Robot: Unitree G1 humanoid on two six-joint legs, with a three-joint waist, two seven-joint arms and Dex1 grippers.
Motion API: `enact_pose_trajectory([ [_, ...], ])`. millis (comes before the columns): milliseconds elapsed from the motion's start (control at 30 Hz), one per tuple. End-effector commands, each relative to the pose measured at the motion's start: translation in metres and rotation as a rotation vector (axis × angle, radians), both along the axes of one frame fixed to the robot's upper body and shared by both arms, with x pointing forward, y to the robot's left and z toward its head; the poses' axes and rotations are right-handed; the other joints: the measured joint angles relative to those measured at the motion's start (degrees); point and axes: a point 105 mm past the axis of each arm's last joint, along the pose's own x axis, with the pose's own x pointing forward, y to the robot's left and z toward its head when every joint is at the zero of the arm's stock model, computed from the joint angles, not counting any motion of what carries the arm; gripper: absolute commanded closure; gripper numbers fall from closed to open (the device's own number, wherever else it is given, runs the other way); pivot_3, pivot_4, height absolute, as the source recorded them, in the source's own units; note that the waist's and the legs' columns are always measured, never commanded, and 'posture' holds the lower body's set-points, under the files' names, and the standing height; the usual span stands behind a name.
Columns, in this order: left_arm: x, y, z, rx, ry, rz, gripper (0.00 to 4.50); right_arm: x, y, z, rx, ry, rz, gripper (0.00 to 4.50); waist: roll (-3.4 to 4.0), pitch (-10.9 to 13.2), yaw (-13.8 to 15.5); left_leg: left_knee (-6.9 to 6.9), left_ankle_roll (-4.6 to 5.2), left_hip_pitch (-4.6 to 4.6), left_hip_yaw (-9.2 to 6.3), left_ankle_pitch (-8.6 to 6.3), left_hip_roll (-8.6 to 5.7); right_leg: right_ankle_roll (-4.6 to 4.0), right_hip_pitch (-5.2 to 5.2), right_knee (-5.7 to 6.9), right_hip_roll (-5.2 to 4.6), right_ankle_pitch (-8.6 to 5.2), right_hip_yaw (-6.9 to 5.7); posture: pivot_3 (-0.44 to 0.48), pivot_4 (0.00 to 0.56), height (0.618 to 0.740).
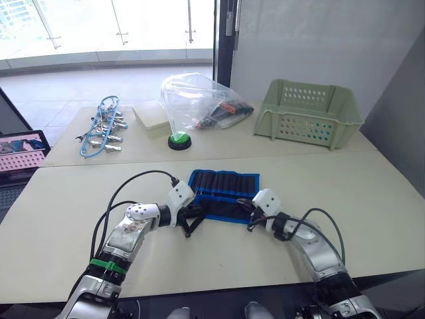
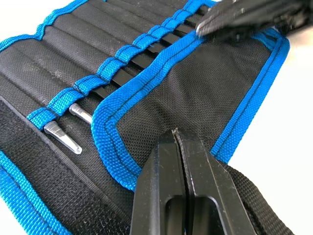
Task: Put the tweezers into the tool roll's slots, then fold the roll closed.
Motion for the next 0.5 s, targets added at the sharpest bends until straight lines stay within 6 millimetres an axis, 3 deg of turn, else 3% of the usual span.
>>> enact_pose_trajectory([
  [33,-0.005,0.013,-0.024,0.052,0.067,0.050,4.48,-0.001,-0.014,-0.016,-0.027,0.045,-0.062,4.50,0.00,-0.1,-0.1,-0.06,0.00,0.01,0.00,0.00,0.00,0.00,0.00,0.00,0.00,0.00,0.01,0.000,0.150,0.740],
  [267,-0.005,-0.010,0.050,-0.231,-0.126,-0.018,4.48,-0.006,-0.001,-0.018,-0.004,0.056,-0.018,4.50,-0.08,-0.2,-0.1,-0.13,0.00,-0.08,0.01,0.00,0.03,-0.03,-0.14,-0.03,0.00,-0.01,0.02,0.000,0.150,0.740],
  [400,-0.019,-0.028,0.060,-0.285,-0.124,-0.121,4.48,-0.006,0.001,-0.022,-0.010,0.068,-0.016,4.50,-0.08,-0.2,-0.2,-0.24,-0.01,-0.06,0.02,0.01,0.04,-0.04,-0.14,-0.11,0.01,-0.01,0.03,0.000,0.150,0.740],
  [500,-0.019,-0.035,0.057,-0.275,-0.111,-0.129,4.48,-0.005,0.000,-0.022,-0.011,0.068,-0.020,4.50,-0.09,-0.2,-0.3,-0.32,-0.02,-0.04,0.02,0.01,0.05,-0.05,-0.11,-0.23,0.02,0.00,0.03,0.000,0.150,0.740],
])
